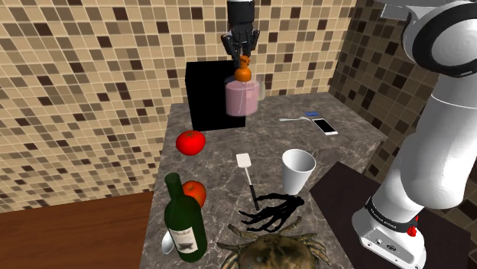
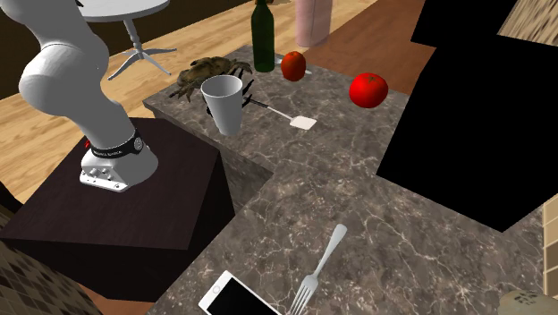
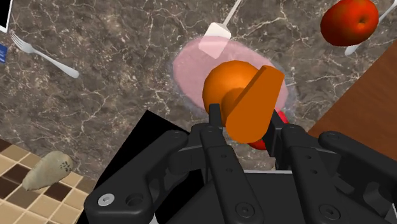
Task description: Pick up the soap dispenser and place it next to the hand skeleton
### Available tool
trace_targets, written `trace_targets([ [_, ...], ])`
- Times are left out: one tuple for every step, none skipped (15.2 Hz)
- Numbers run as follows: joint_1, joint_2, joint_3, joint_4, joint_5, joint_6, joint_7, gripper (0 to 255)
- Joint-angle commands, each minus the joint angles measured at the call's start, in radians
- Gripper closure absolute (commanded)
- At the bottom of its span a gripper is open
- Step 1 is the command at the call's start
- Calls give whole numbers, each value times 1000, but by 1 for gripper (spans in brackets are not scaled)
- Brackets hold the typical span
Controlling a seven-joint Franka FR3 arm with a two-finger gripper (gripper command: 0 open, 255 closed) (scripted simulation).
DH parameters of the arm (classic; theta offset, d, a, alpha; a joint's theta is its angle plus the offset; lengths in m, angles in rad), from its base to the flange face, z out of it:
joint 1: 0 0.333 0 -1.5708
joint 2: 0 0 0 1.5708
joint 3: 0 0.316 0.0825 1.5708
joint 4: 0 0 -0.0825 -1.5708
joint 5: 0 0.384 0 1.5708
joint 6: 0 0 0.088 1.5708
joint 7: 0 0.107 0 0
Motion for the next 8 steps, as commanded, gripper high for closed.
trace_targets([
  [32, 32, 23, 51, -6, -21, 54, 255],
  [48, 47, 33, 71, -9, -27, 77, 255],
  [64, 63, 42, 94, -13, -34, 101, 255],
  [81, 81, 51, 120, -17, -42, 125, 255],
  [98, 102, 60, 148, -22, -51, 148, 255],
  [116, 124, 68, 179, -28, -62, 172, 255],
  [135, 148, 77, 215, -34, -74, 195, 255],
  [154, 175, 84, 254, -41, -87, 218, 255],
])
